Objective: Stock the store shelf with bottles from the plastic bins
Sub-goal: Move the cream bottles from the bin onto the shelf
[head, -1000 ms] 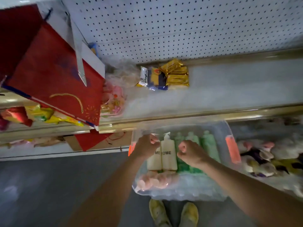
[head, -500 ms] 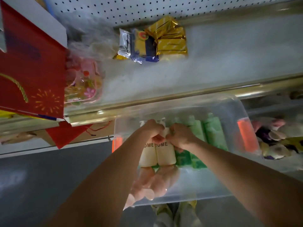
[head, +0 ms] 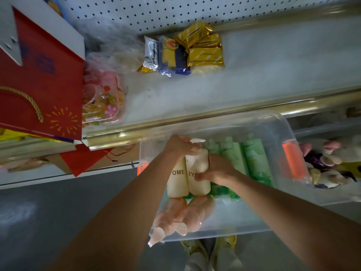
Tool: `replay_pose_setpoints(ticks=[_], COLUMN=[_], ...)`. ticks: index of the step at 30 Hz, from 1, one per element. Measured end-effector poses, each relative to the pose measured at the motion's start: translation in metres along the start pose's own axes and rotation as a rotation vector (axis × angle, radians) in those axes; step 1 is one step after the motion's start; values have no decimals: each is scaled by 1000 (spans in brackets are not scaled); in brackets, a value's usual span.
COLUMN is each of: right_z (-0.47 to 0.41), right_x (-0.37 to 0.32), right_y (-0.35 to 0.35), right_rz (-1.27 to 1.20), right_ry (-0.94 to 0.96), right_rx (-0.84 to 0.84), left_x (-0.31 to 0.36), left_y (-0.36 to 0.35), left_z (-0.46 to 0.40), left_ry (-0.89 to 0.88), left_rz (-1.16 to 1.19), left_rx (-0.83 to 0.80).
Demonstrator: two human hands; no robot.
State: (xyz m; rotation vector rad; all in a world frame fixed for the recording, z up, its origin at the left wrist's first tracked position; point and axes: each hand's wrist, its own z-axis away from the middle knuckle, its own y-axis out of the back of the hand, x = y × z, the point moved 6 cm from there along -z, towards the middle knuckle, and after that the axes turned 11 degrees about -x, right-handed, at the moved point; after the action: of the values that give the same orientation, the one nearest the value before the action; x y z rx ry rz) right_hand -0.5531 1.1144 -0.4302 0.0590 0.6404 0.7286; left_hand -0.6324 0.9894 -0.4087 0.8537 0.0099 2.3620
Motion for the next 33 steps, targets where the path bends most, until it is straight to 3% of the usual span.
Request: replay_pose_setpoints(ticks=[9,17,23,28,33], right_z=[16,68,117,159,210], right_x=[14,-12,-45,-74,-107], right_y=[-20,1,20,50,85], right_rz=[-88,-184,-224,-220,-159], right_ry=[-12,142,268,349,425], right_rx=[48,-42,-52,-6,45], left_x=[2,23,62,104,146], left_y=[-9,17,33,41,48], left_z=[35,87,137,188,236], left_ry=[-266,-264,-301,-429,-524], left_rz=[-63,164,218,202,173], left_rx=[6,115,122,27,64])
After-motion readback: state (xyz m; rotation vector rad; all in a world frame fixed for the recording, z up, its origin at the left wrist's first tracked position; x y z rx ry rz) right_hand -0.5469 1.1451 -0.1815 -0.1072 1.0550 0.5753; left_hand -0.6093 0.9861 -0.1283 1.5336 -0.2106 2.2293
